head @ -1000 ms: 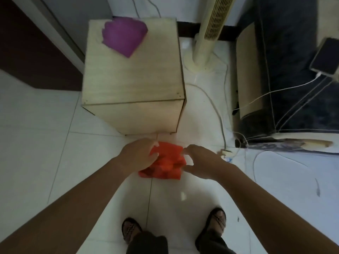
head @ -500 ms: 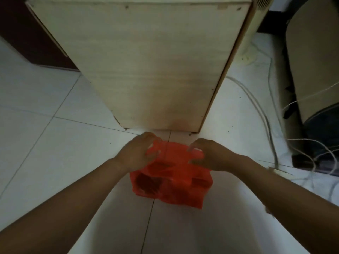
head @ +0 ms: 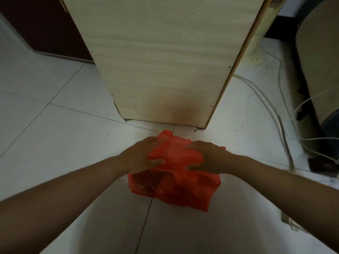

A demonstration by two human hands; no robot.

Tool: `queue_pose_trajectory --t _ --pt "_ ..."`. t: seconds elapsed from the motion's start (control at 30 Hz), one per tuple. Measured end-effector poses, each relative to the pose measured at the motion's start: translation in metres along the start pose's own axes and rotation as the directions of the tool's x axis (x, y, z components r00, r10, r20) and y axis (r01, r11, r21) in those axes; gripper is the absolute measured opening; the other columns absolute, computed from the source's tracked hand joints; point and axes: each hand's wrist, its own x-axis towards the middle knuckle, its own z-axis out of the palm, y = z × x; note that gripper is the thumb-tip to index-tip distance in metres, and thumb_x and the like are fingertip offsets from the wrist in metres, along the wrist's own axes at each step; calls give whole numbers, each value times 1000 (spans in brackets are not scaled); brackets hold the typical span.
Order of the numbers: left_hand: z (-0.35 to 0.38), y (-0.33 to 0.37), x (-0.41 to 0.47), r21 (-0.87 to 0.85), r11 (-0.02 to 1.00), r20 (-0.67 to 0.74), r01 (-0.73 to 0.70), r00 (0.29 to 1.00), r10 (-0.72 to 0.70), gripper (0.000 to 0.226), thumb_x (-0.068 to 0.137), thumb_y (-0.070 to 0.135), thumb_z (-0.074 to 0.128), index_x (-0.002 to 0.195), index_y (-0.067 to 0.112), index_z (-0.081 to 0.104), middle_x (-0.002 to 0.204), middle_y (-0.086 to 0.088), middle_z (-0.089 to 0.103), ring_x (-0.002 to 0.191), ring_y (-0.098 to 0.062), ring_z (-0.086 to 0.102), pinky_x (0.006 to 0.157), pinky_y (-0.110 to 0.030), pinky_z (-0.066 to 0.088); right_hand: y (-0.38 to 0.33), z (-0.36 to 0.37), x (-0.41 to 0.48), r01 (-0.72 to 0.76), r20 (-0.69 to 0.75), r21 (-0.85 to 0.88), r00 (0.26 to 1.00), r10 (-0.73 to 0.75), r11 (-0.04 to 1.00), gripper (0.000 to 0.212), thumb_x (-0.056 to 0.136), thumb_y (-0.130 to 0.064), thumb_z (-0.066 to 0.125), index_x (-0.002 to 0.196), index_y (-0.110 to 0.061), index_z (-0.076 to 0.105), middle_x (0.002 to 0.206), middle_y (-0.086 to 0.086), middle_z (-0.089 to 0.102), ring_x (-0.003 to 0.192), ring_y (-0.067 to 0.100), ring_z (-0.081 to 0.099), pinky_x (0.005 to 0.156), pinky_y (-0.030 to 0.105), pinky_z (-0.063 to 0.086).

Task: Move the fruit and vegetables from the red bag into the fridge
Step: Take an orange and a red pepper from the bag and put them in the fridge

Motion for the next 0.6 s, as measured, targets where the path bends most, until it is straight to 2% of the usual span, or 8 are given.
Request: queue_pose_trajectory --t 0.13,0.27,0.33,0.47,0.6 --pt "10 -9 -3 173 985 105 1 994 -19 85 86 56 53 150 25 7 158 -1 9 143 -21 18 114 -32 19 3 7 -1 20 19 -80 1000 -19 997 81 79 -49 67 145 -26 27 150 -1 31 135 19 33 109 31 27" --pt "22 -12 -11 132 990 156 47 985 -67 97 75 61 63 149 19 16 154 -7 23 140 -23 27 112 -32 26 -2 24 -6 43 41 -122 998 -39 992 87 78 -52 66 147 -27 20 154 -1 22 140 19 23 112 34 22" --pt "33 -17 -12 159 987 161 5 986 -31 105 64 67 60 148 19 19 154 -7 25 140 -25 26 113 -32 23 -1 33 -3 54 60 -153 997 -46 987 91 77 -53 67 148 -25 17 155 1 20 142 20 19 113 34 18" --pt "41 -16 -12 263 962 131 -71 991 37 100 74 43 73 149 23 10 156 -3 16 143 -22 18 113 -27 17 4 34 1 55 84 -155 996 -42 986 89 78 -51 67 147 -24 18 153 2 26 139 20 25 112 34 22" --pt "38 -14 -7 294 955 108 33 992 -68 93 77 42 70 149 22 15 153 -6 21 139 -26 24 111 -31 26 3 31 2 85 47 -211 996 -77 974 81 81 -50 64 146 -23 24 149 4 33 135 22 32 109 34 27"
